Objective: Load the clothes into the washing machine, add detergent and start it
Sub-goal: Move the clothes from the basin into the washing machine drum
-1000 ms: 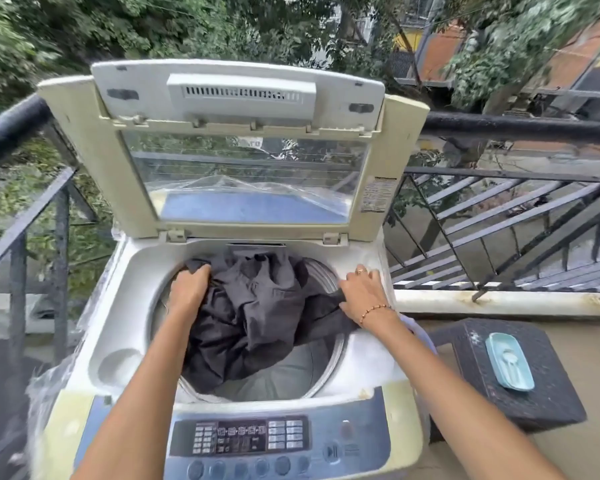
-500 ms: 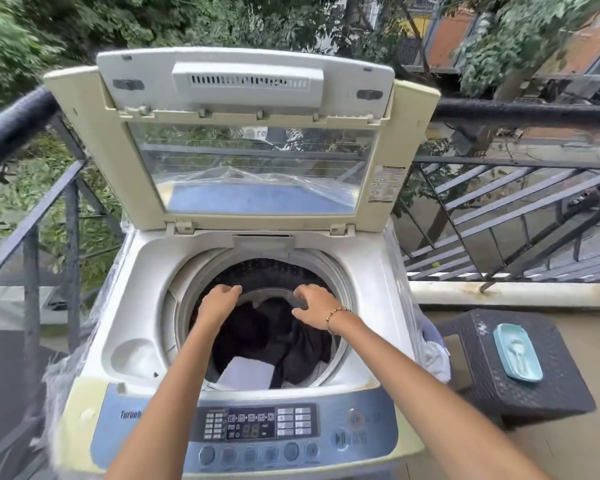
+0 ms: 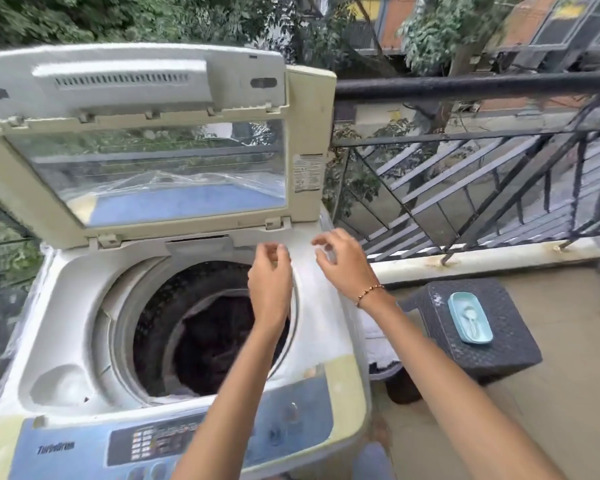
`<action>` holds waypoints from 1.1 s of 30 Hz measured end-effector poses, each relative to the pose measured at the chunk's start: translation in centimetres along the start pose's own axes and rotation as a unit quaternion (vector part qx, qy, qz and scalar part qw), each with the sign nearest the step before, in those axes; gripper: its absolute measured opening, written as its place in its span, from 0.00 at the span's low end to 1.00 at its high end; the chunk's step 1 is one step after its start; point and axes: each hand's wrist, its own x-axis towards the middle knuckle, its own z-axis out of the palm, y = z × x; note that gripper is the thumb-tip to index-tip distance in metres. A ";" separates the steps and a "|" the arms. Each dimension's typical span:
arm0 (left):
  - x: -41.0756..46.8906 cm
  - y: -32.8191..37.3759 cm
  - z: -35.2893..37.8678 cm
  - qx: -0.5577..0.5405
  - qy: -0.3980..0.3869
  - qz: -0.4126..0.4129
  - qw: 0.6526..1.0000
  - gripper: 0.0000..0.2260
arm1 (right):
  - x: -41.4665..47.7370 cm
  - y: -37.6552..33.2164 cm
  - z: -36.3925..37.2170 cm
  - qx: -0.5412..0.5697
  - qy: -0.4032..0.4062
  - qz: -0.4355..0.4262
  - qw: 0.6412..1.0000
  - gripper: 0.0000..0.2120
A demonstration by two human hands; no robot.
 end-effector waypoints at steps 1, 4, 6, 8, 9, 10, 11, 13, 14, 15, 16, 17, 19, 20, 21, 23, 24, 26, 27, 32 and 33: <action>-0.6 1.0 1.5 -0.014 0.000 0.009 1.000 0.06 | 0.0 1.3 -1.1 0.002 0.015 0.008 1.000 0.08; -2.5 3.3 7.4 -0.034 -0.018 0.035 0.999 0.04 | -0.2 6.7 -4.3 0.007 0.036 0.047 0.998 0.07; -3.7 3.8 11.7 -0.033 -0.046 0.036 0.998 0.04 | -0.6 10.5 -5.8 -0.009 0.030 0.077 0.997 0.07; -4.5 3.7 16.6 -0.018 -0.070 0.027 0.997 0.04 | -0.9 14.8 -6.9 -0.018 0.010 0.121 0.992 0.07; -4.5 3.4 19.1 -0.010 -0.080 0.014 0.997 0.05 | -1.1 17.1 -7.2 -0.015 -0.003 0.145 0.989 0.07; -4.4 2.7 21.6 0.001 -0.089 -0.005 0.996 0.06 | -1.2 19.4 -7.4 -0.009 -0.018 0.169 0.985 0.07; -4.0 1.9 23.5 0.016 -0.096 -0.027 0.995 0.07 | -1.4 21.3 -7.3 -0.002 -0.035 0.189 0.981 0.07; -3.0 -0.6 27.7 0.054 -0.104 -0.066 0.991 0.08 | -1.8 25.8 -6.8 -0.002 -0.078 0.223 0.972 0.07; -2.4 -2.1 29.6 0.073 -0.110 -0.080 0.988 0.08 | -2.0 28.1 -6.2 -0.001 -0.097 0.235 0.967 0.08; -1.9 -3.8 31.2 0.094 -0.117 -0.094 0.984 0.09 | -2.4 30.2 -5.6 0.002 -0.110 0.245 0.963 0.08; -1.4 -5.5 32.3 0.117 -0.126 -0.106 0.979 0.09 | -2.7 31.8 -4.9 0.006 -0.119 0.253 0.960 0.08; -1.0 -7.4 33.6 0.146 -0.138 -0.120 0.972 0.10 | -3.1 33.8 -3.8 0.010 -0.134 0.265 0.955 0.08; -0.3 -12.0 35.7 0.192 -0.172 -0.141 0.956 0.10 | -4.1 37.7 -1.1 0.017 -0.174 0.278 0.944 0.09; 0.0 -14.5 36.6 0.207 -0.191 -0.154 0.947 0.10 | -4.6 39.5 0.4 0.021 -0.197 0.282 0.939 0.09; 0.2 -16.7 37.1 0.223 -0.211 -0.171 0.936 0.08 | -5.2 41.0 1.9 0.022 -0.218 0.284 0.933 0.09; 0.7 -21.6 38.3 0.252 -0.236 -0.201 0.917 0.05 | -6.2 44.5 5.4 0.012 -0.252 0.291 0.923 0.09; 1.0 -23.9 38.7 0.268 -0.241 -0.217 0.907 0.05 | -6.6 46.1 7.3 0.009 -0.265 0.294 0.918 0.10; 1.3 -28.1 39.2 0.297 -0.246 -0.240 0.891 0.08 | -7.5 48.5 10.5 0.008 -0.290 0.304 0.907 0.12; 1.4 -30.1 39.5 0.306 -0.249 -0.251 0.884 0.10 | -7.9 49.7 12.2 0.009 -0.304 0.307 0.902 0.14; 1.9 -37.8 40.7 0.316 -0.245 -0.302 0.865 0.11 | -9.3 54.6 19.2 0.001 -0.357 0.300 0.884 0.27; 1.9 -38.8 40.9 0.312 -0.241 -0.310 0.865 0.11 | -9.6 55.4 20.4 0.000 -0.371 0.301 0.879 0.30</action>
